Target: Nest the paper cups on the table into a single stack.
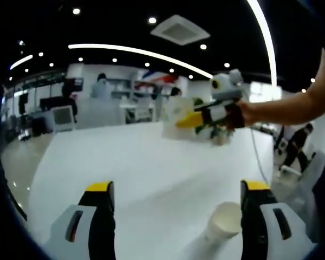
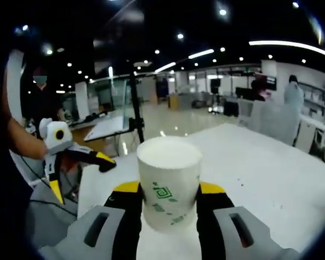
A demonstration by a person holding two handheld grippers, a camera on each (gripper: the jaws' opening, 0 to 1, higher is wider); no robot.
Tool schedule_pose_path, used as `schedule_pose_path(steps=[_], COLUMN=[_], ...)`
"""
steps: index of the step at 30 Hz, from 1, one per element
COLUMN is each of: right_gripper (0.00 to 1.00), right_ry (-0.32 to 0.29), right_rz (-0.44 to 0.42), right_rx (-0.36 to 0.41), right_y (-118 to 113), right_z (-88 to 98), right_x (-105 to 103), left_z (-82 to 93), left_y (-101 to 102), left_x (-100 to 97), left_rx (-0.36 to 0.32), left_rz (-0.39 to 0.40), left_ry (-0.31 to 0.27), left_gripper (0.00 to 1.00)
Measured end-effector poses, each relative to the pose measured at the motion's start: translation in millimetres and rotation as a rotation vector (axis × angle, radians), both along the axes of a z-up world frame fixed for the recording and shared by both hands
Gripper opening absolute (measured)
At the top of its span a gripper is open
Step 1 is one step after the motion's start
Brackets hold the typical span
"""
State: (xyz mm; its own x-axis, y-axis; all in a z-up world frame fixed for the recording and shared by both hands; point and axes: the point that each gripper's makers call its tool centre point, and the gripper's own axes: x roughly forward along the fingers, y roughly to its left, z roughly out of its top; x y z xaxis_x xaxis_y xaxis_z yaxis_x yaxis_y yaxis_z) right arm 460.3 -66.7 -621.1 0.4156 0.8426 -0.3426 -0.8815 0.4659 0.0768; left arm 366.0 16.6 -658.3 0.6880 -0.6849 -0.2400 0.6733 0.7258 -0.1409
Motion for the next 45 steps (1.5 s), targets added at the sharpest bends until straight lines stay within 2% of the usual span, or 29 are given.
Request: schedule_pose_path(steps=[6, 15, 21, 25, 37, 43, 45], right_gripper=[0.36, 0.37, 0.37, 0.37, 0.37, 0.37, 0.37], right_ry=[0.0, -0.002, 0.017, 0.01, 0.018, 0.021, 0.015], right_rz=[0.039, 0.103, 0.148, 0.187, 0.242, 0.263, 0.258], right_rx=[0.014, 0.034, 0.056, 0.04, 0.062, 0.077, 0.094], right_y=[1.0, 10.0, 19.4, 25.2, 28.8, 28.3, 27.6], right_z=[7.5, 13.8, 16.5, 15.6, 22.7, 23.5, 24.3], right_x=[-24.2, -58.8, -80.1, -96.7, -123.8, -133.3, -132.9], left_z=[8.3, 18.9, 25.1, 26.1, 24.3, 23.1, 19.5], left_y=[-19.2, -35.1, -38.3, -39.1, -39.2, -40.5, -44.4], left_x=[-2.3, -13.0, -18.3, -20.9, -30.2, -37.2, -46.1], left_rx=[-0.013, -0.017, -0.04, -0.047, -0.036, -0.047, -0.069], left_rz=[-0.013, -0.054, -0.074, -0.08, -0.108, -0.132, -0.161], left_ry=[-0.015, -0.016, 0.0, 0.002, 0.014, 0.04, 0.101], left_gripper=[0.93, 0.92, 0.87, 0.85, 0.78, 0.66, 0.56])
